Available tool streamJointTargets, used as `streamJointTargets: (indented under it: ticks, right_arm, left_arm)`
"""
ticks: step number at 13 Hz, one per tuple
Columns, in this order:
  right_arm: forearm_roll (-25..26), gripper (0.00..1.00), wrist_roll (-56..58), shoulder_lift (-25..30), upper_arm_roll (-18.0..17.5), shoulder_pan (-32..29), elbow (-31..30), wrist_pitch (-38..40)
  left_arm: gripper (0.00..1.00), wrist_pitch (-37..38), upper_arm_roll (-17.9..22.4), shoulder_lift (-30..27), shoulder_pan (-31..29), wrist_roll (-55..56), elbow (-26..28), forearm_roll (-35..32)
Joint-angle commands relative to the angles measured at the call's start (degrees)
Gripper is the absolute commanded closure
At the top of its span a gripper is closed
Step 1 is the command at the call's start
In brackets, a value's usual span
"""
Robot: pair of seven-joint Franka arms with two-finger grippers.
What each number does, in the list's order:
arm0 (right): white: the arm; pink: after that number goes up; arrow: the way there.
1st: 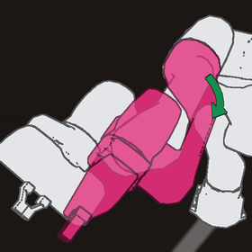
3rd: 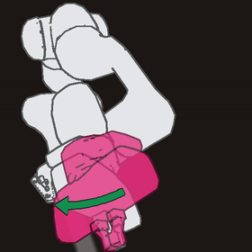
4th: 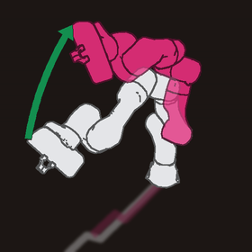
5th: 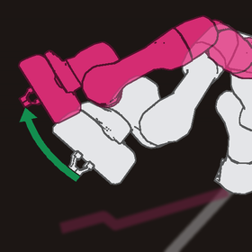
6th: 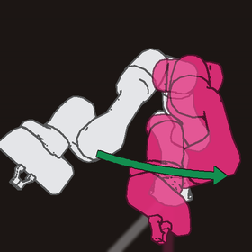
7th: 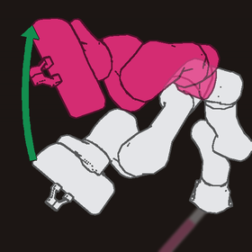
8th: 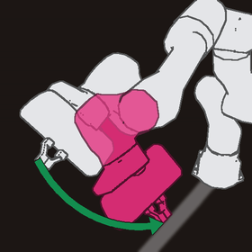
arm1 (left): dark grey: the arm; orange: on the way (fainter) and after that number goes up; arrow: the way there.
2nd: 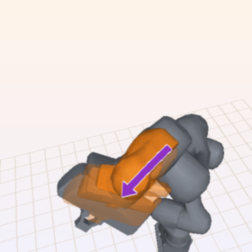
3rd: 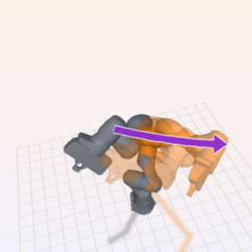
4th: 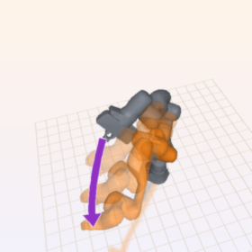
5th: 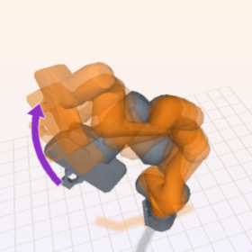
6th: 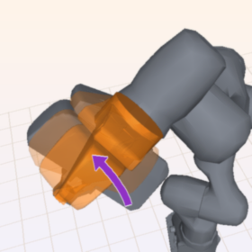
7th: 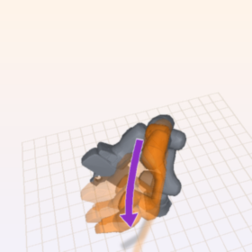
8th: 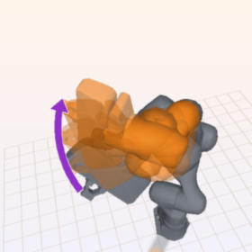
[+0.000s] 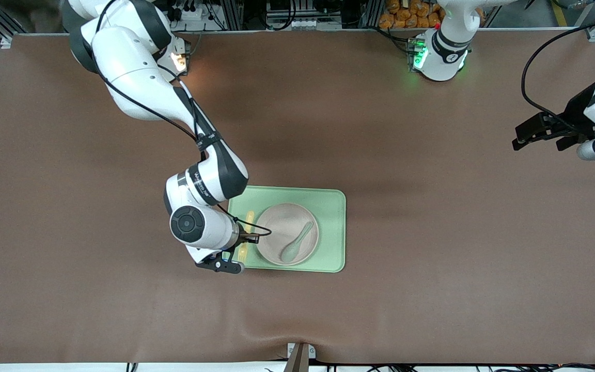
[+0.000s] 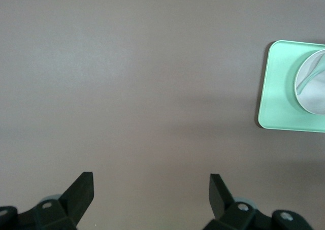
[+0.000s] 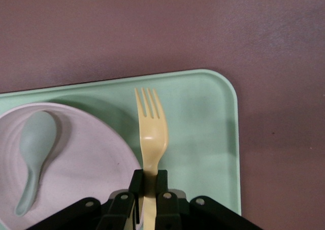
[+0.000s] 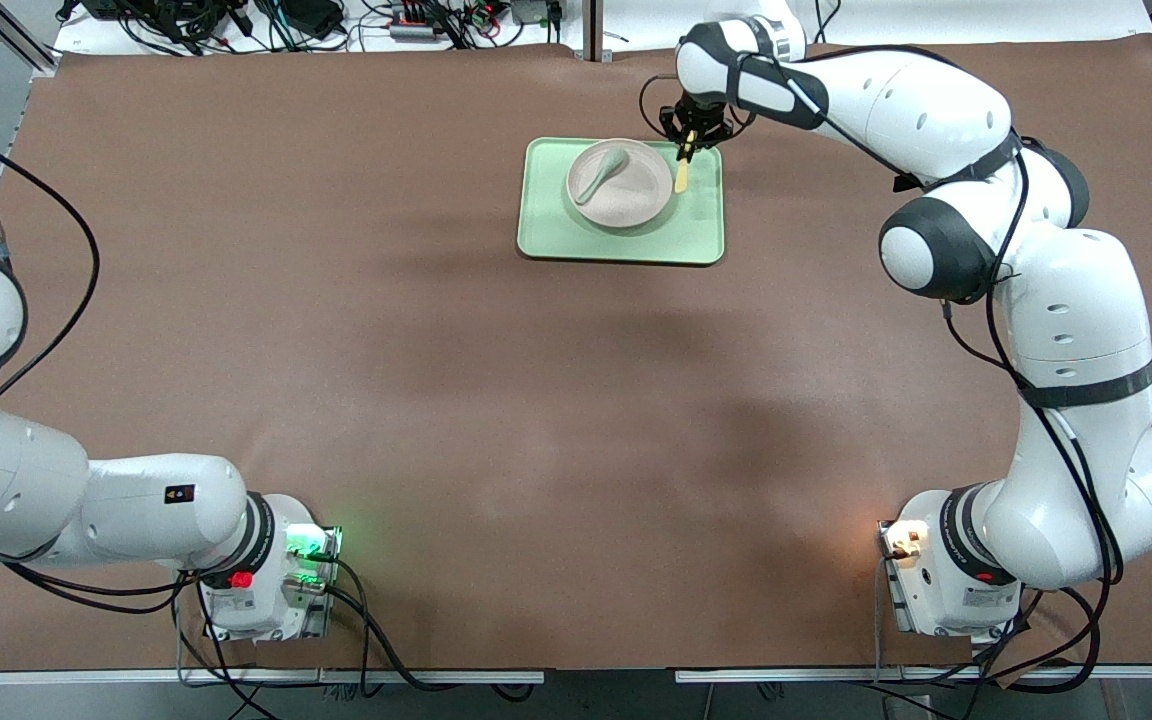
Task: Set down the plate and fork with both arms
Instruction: 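Carry the yellow fork off the plate onto the tray beside it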
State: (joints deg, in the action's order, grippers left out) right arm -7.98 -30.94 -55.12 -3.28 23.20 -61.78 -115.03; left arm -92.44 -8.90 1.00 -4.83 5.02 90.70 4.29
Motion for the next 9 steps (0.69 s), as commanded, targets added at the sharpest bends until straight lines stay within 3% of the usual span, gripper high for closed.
streamJointTargets:
  ticks: [1,9]
  right_arm:
    - [-0.8,0.96,4.2,4.6,-1.2,-2.8,-8.3,-3.1]
    - [-0.8,0.92,4.7,5.9,-1.2,-1.8,-15.0,-9.2]
  left_arm:
    - [0.00,-0.7,-0.2,-0.3,-0.4,0.7,0.4,1.3]
    - [0.00,-0.7,-0.2,-0.2,-0.4,0.7,0.4,1.3]
